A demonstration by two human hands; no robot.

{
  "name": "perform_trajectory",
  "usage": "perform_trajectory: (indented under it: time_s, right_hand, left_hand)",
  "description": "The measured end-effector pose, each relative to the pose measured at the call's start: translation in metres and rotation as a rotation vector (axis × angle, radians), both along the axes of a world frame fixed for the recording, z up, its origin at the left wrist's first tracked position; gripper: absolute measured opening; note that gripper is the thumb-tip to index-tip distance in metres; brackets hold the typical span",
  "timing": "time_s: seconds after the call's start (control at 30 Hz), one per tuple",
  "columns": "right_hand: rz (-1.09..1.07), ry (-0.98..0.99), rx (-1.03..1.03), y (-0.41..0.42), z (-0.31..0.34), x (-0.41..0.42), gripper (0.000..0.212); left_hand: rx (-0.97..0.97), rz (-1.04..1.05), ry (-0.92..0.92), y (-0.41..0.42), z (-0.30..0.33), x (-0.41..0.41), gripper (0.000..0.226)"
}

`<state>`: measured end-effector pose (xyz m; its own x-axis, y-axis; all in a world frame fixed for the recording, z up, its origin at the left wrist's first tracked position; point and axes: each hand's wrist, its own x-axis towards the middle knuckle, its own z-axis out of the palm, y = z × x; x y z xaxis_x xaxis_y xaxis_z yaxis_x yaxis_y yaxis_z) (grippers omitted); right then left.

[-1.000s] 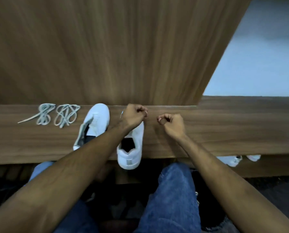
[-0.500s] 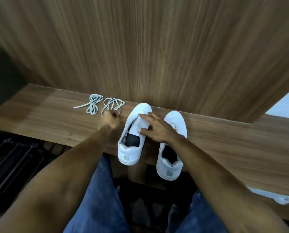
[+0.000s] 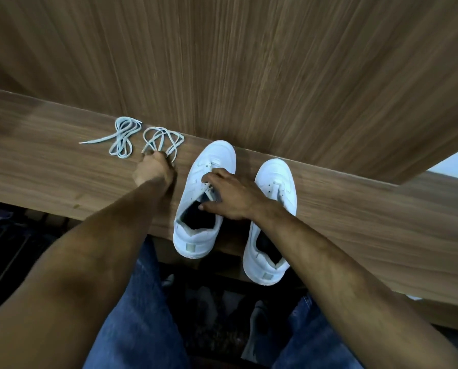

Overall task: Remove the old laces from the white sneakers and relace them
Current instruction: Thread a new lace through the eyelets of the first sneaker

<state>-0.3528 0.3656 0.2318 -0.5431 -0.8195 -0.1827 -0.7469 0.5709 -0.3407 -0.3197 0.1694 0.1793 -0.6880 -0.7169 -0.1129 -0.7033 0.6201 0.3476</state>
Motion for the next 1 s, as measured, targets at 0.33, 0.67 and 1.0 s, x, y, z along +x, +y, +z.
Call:
perform_trajectory:
  time_s: [0.33, 0.67, 1.0]
  right_hand:
    - [-0.004, -0.058, -0.006, 0.007, 0.003, 0.005, 0.067]
    - [-0.035, 0.219, 0.409, 0.087, -0.003, 0.023, 0.053]
    - [-0.229, 0.073, 0.264, 0.148, 0.005, -0.015, 0.031]
  left_hand:
    - [0.246, 0.078, 0.204, 0.012, 0.011, 0.035, 0.017]
    - [0.434, -0.162, 0.525, 0.065, 0.051, 0.019, 0.023]
    - [0.587, -0.627, 0.545, 0.133, 0.091, 0.006, 0.014]
